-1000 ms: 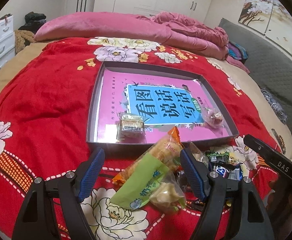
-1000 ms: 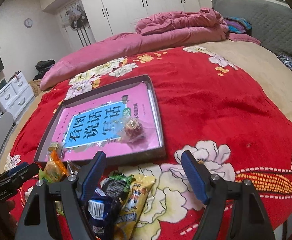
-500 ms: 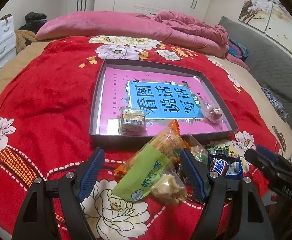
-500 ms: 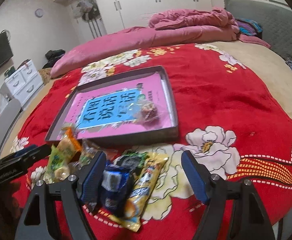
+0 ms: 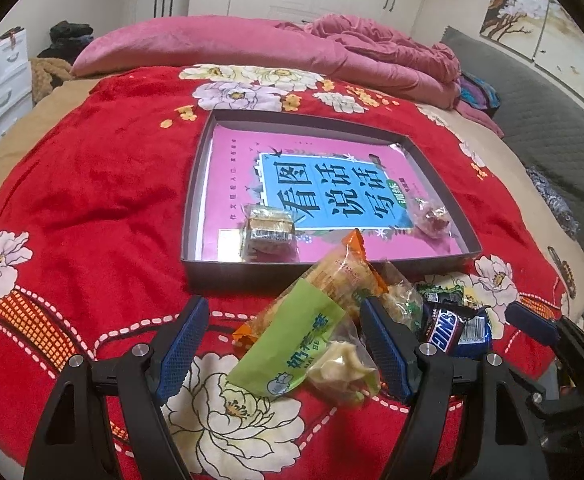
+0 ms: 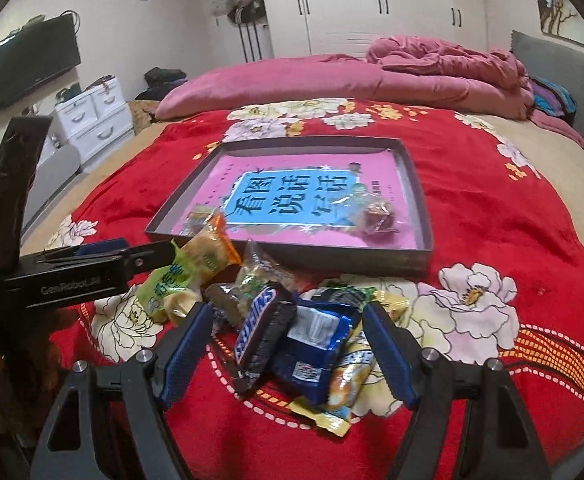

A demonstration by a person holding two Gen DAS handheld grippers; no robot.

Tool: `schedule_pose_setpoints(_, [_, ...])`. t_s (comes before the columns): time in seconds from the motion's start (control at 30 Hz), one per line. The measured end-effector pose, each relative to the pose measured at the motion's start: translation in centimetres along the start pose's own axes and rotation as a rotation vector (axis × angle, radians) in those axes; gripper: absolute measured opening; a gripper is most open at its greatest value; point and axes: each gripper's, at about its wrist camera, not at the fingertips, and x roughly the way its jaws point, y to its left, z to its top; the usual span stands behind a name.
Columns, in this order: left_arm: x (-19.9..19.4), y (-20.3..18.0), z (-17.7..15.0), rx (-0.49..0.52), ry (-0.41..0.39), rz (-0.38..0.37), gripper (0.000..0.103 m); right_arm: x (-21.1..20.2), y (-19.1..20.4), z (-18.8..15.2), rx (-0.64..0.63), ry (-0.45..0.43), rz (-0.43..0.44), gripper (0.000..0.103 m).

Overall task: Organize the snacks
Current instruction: 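Grasp the green-labelled bread bag with the left tool while the right tool grasps a Snickers bar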

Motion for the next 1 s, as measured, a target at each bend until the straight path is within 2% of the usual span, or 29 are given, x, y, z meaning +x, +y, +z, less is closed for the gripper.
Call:
schedule_pose_setpoints(0.17, [0.3, -0.6, 0.0, 0.024, 0.007, -0.003, 0.079, 0.9, 0.1, -0.1, 0.006, 0.033, 0.013, 0.076])
schedule_pose_setpoints(0.43, [1.2, -1.2, 0.2, 0.047, 0.029, -0.004, 0.079, 1.9, 1.0, -0.3, -0.026, 0.064, 0.008, 0.064])
schedule_pose_setpoints(0.67, [2.0, -1.7, 0.2, 0.066, 0.057, -0.01, 0.079, 2.3, 1.1, -0.3, -0.024, 0.062, 0.009, 0.064])
schedule_pose_setpoints(1.0, [3.5, -2.2, 0.4, 0.101, 0.093, 0.003, 0.079, 3.1, 2.3, -0.3, -0.094, 0.054, -0.042, 0.064])
